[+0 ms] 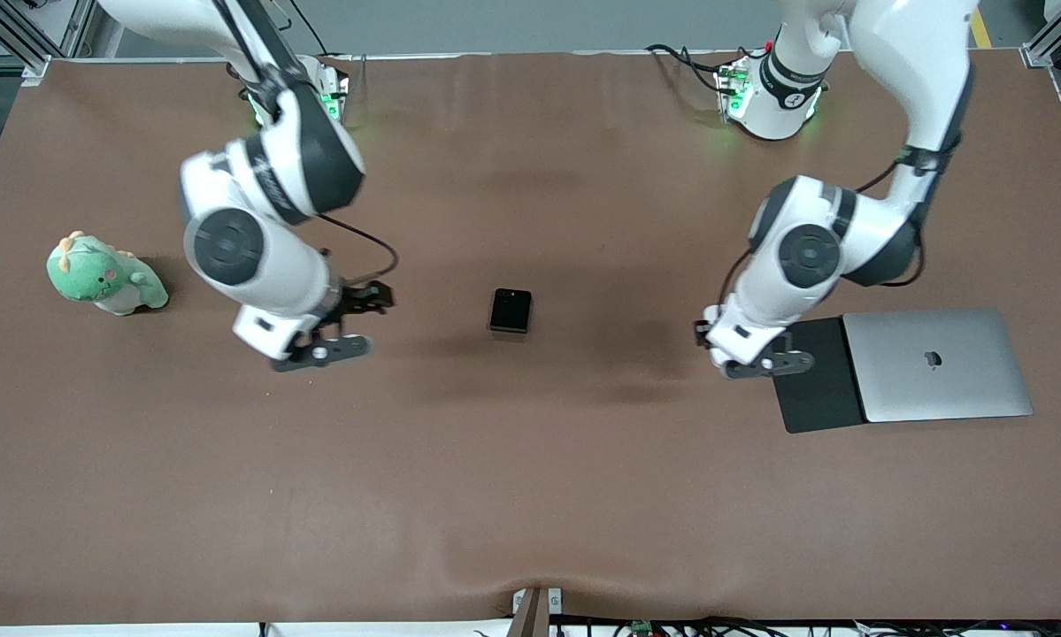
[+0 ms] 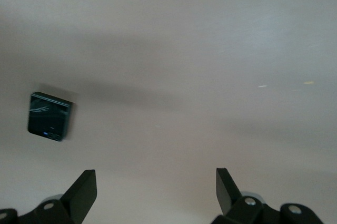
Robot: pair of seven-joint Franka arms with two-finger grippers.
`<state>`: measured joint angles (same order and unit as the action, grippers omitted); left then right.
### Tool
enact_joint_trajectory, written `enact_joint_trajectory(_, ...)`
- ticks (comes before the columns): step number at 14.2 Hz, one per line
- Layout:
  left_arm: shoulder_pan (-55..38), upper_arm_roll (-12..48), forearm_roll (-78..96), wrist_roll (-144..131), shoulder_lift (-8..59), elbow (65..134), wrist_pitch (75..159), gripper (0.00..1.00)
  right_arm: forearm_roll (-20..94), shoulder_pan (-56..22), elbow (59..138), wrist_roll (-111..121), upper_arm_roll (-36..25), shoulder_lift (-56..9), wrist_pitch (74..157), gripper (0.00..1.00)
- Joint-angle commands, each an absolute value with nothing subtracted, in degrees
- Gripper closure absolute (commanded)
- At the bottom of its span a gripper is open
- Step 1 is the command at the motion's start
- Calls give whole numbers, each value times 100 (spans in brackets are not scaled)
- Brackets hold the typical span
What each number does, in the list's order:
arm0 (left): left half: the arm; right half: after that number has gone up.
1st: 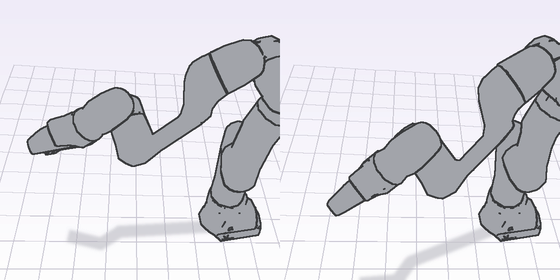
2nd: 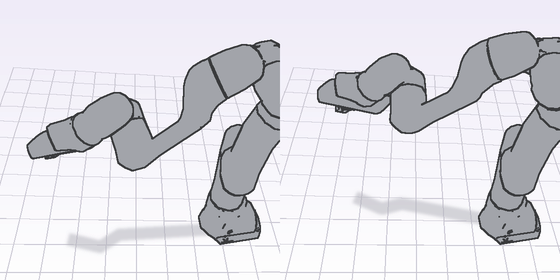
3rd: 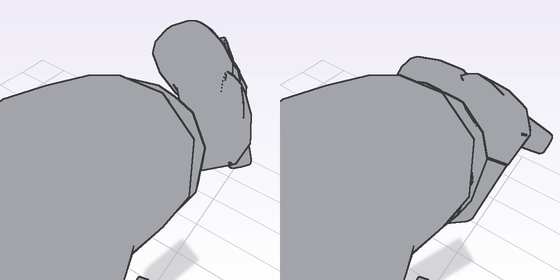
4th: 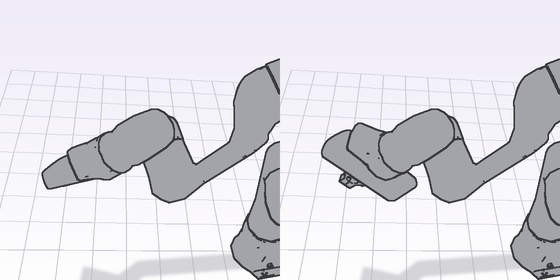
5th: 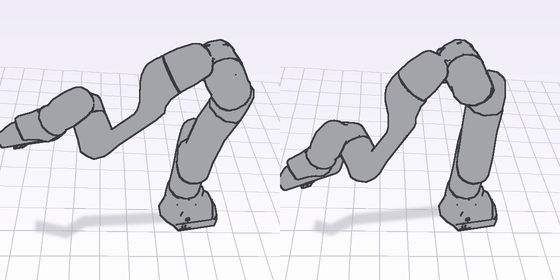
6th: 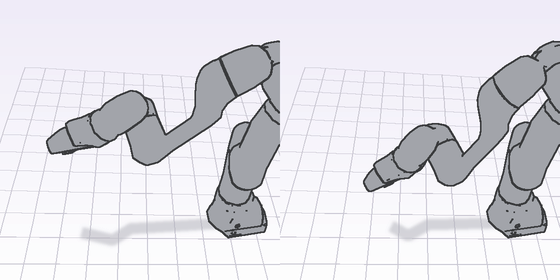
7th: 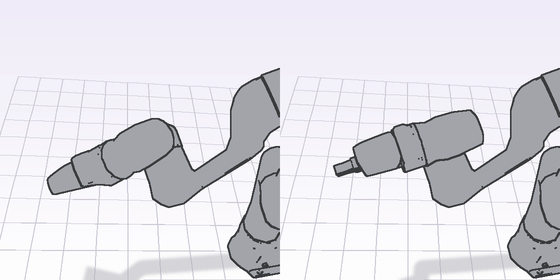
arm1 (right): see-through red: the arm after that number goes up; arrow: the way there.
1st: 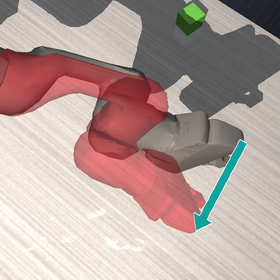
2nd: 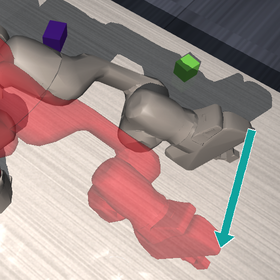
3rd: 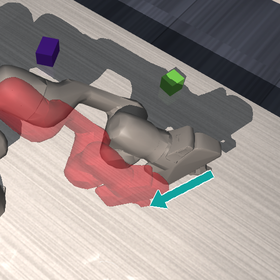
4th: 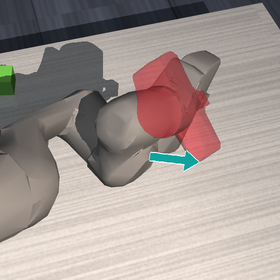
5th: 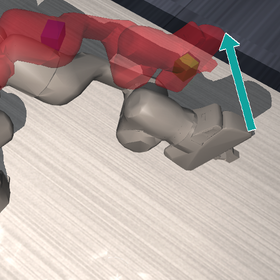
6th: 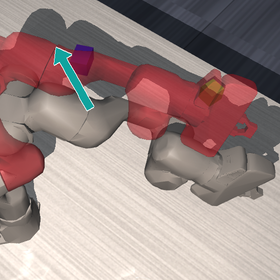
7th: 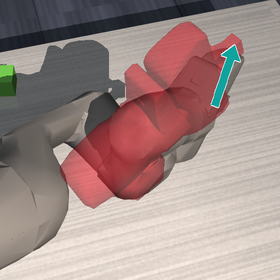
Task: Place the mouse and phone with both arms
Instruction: 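Carry the mouse to the pad while the right gripper reaches the phone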
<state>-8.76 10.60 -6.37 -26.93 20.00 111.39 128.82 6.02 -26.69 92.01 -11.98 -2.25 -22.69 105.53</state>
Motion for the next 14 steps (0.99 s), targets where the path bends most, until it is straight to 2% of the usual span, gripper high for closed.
enact_joint_trajectory(1,-362,1125,-756,-2138,1881,11329,12928,75,712,-3267,9307,-2307,-272,-2609,11334,0)
enact_joint_trajectory(7,280,1107,-756,-1635,2214,11294,13315,74,686,-4314,9430,-4065,-290,-3611,12952,0)
enact_joint_trajectory(11,526,1090,-765,-1478,2601,11241,13798,74,650,-4684,9904,-4500,-308,-3744,13885,0)
enact_joint_trajectory(14,580,1081,-782,-1441,2829,11206,14062,74,501,-4729,9984,-4500,-308,-3797,14106,0)
